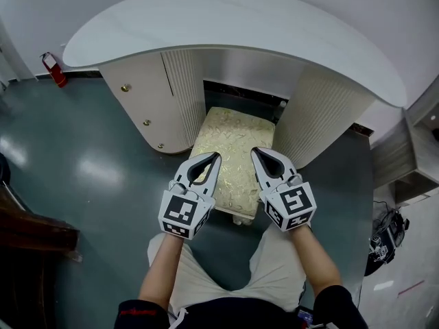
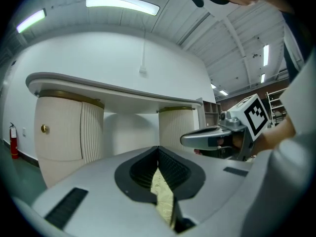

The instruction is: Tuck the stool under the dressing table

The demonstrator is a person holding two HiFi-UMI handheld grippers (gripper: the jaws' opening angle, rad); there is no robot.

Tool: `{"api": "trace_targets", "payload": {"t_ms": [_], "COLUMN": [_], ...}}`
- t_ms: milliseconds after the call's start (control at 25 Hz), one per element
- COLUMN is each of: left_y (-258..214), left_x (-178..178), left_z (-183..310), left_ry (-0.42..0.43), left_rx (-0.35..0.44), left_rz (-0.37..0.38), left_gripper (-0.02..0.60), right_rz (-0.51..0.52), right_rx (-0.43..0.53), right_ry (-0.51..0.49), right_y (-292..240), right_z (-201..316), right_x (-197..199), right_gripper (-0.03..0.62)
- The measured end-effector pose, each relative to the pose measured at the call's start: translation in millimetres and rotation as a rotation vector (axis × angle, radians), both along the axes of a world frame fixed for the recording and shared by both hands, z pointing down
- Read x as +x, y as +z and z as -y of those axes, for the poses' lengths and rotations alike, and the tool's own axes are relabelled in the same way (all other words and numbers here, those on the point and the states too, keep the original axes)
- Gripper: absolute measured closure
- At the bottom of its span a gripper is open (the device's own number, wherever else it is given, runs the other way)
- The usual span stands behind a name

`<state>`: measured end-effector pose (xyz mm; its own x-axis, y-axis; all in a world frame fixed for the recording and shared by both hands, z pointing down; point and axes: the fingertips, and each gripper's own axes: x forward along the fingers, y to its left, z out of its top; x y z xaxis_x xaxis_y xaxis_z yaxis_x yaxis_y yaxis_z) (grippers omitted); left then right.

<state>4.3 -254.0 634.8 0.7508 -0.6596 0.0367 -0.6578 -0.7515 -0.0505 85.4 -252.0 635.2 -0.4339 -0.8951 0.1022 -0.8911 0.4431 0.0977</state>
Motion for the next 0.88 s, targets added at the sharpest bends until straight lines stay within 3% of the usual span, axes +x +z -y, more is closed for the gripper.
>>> {"api": "trace_targets", "payload": {"t_ms": [400,640,880], "left_y": [22,48,70], "left_x": [-18,-23,-23], "left_z": [-23,-27,-39], "left_ry": [0.056,0.042,0.109], "left_rx": [0.029,0.092,0.105], "left_rz": [0.136,0.337,0.441], "left_gripper": [0.565,0.565,0.565], "right_rz": [-0.114,-0.213,-0.276], "right_rx": [-0.087,-0.150,-0.228], "right_ry": [-0.003,-0.026,-0.051], "right_y": [24,46,72], "right_z": [-22,-33,-48], "right_x": [-15,-22,-31], "right_gripper": [0.582,0.582,0.582]}}
